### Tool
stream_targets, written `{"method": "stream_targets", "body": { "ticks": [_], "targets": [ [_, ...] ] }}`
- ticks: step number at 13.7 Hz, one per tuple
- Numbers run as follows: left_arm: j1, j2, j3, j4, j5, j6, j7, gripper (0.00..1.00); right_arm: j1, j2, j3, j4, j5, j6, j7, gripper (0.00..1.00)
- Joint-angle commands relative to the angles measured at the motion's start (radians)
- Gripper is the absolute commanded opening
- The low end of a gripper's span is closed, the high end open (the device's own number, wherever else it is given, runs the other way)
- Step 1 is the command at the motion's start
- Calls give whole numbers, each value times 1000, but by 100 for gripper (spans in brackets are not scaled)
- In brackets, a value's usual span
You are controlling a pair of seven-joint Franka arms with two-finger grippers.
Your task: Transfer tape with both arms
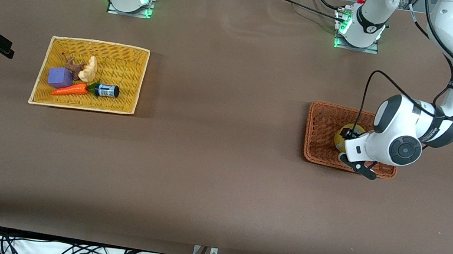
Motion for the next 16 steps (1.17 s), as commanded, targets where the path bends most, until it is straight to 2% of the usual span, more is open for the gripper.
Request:
{"method": "stream_targets", "body": {
  "ticks": [1,6,9,10,12,13,14,15,16],
  "targets": [
    [-10,-73,-27,95,15,-106,3,100,4,10,-9,26,18,-8,-21,100],
    [1,-184,-56,256,12,-166,3,100,2,10,-9,26,18,-8,-21,100],
    [1,-184,-49,429,1,-331,-27,100,2,10,-9,26,18,-8,-21,100],
    [4,-184,-46,454,1,-353,-63,100,2,10,-9,26,18,-8,-21,100],
    [4,-246,-8,403,-44,-356,-168,100,2,10,-9,26,18,-8,-21,100],
    [-2,-303,9,325,-127,-347,-239,100,2,10,-9,26,18,-8,-21,100],
    [-10,-398,32,207,-167,-315,-258,100,2,10,-9,26,18,-8,-21,100],
    [-31,-464,42,109,-165,-252,-255,100,2,10,-9,26,18,-8,-21,100],
    [-54,-497,66,65,-164,-230,-246,100,2,10,-9,26,18,-8,-21,100]
  ]
}}
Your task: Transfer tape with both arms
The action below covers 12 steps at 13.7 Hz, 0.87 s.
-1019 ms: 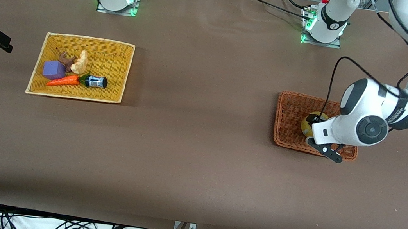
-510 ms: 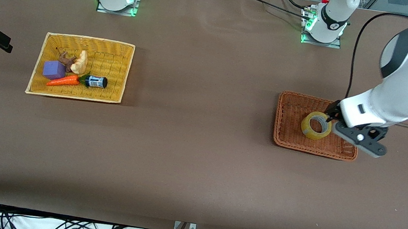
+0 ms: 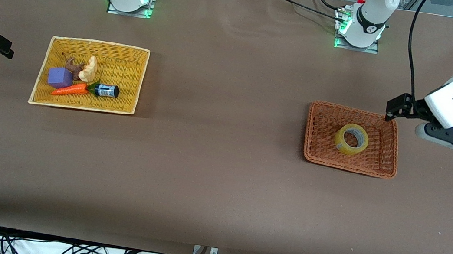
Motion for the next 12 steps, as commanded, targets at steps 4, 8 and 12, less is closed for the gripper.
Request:
{"method": "stream_targets", "body": {
  "ticks": [4,8,12],
  "targets": [
    [-147,-158,136,-203,10,80,-20,100,3,9,-9,24,20,-8,-21,100],
    [-142,-129,135,-165,19,65,-20,100,3,9,-9,24,30,-5,-20,100],
    [-144,-129,132,-162,19,39,-22,100,4,9,-9,24,101,-3,-10,100]
  ]
}}
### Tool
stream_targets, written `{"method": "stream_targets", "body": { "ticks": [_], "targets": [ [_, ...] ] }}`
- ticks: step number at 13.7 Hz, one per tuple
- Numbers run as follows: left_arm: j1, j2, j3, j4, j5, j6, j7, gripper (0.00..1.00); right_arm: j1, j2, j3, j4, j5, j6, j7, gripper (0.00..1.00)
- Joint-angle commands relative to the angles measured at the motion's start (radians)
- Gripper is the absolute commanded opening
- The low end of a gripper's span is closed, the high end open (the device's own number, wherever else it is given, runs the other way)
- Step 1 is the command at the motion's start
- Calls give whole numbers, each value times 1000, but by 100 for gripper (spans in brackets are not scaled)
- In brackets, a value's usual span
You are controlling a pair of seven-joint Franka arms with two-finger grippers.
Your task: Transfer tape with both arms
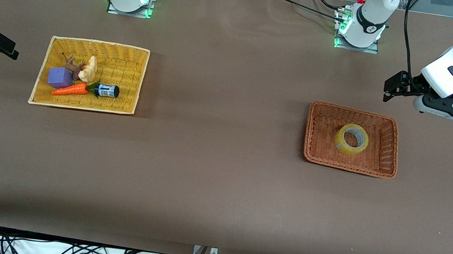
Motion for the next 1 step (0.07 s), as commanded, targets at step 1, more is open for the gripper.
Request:
{"method": "stream_targets", "body": {
  "ticks": [1],
  "targets": [
    [-17,7,8,19,19,-22,-12,100,2,9,-8,24,27,-4,-12,100]
  ]
}}
